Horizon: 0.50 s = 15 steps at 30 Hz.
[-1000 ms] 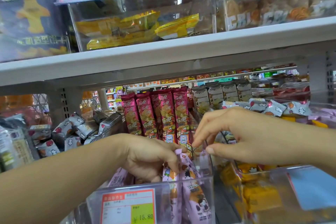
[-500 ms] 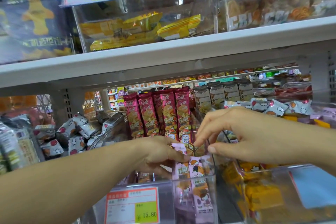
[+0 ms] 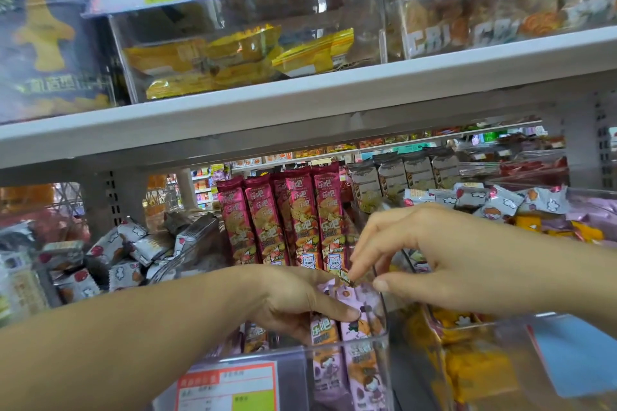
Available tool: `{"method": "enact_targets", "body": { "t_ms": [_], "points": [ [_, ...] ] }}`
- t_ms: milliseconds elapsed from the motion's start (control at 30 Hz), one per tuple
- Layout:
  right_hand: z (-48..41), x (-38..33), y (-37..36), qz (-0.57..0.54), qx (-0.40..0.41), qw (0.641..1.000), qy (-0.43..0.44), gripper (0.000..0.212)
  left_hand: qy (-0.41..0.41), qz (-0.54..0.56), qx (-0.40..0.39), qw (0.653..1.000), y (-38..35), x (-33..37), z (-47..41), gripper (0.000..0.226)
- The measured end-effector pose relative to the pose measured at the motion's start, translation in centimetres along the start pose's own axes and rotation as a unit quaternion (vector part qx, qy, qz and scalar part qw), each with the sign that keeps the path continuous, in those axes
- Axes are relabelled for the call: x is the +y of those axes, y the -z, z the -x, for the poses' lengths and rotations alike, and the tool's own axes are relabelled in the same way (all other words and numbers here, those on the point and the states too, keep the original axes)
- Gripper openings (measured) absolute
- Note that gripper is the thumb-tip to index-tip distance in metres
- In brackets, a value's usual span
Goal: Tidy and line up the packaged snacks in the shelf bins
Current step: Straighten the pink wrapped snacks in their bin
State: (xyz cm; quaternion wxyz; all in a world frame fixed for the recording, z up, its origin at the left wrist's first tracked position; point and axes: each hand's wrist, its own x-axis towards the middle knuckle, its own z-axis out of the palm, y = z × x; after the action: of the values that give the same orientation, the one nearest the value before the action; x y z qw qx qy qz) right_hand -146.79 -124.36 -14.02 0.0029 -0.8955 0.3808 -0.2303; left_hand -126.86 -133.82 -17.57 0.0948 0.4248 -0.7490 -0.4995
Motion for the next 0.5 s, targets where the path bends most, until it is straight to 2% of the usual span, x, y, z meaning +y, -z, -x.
{"method": "enact_targets", "body": {
  "t_ms": [67, 233, 400, 500],
  "points": [
    [-0.1, 0.0, -0.2, -0.001, -0.002, 1.000, -0.001, 0.020, -0.005, -0.002, 0.026, 1.000, 0.0, -0.2, 0.0, 0.024],
    [-0.3, -0.1, -0.2, 0.002, -0.007, 1.000, -0.003, 0.020, -0.034, -0.047, 0.024, 0.998, -0.6, 0.1, 0.7, 0.034],
    [-0.3, -0.3, -0.2, -0.004, 0.013, 1.000, -0.007, 0.019, -0.052, -0.054, 0.053, 0.996, -1.1, 0.5, 1.3, 0.054],
    [-0.2, -0.4, -0.4, 0.002, 0.015, 1.000, -0.011, 0.022, -0.019, -0.010, 0.047, 0.999, -1.1, 1.2, 1.7, 0.067]
  ]
}}
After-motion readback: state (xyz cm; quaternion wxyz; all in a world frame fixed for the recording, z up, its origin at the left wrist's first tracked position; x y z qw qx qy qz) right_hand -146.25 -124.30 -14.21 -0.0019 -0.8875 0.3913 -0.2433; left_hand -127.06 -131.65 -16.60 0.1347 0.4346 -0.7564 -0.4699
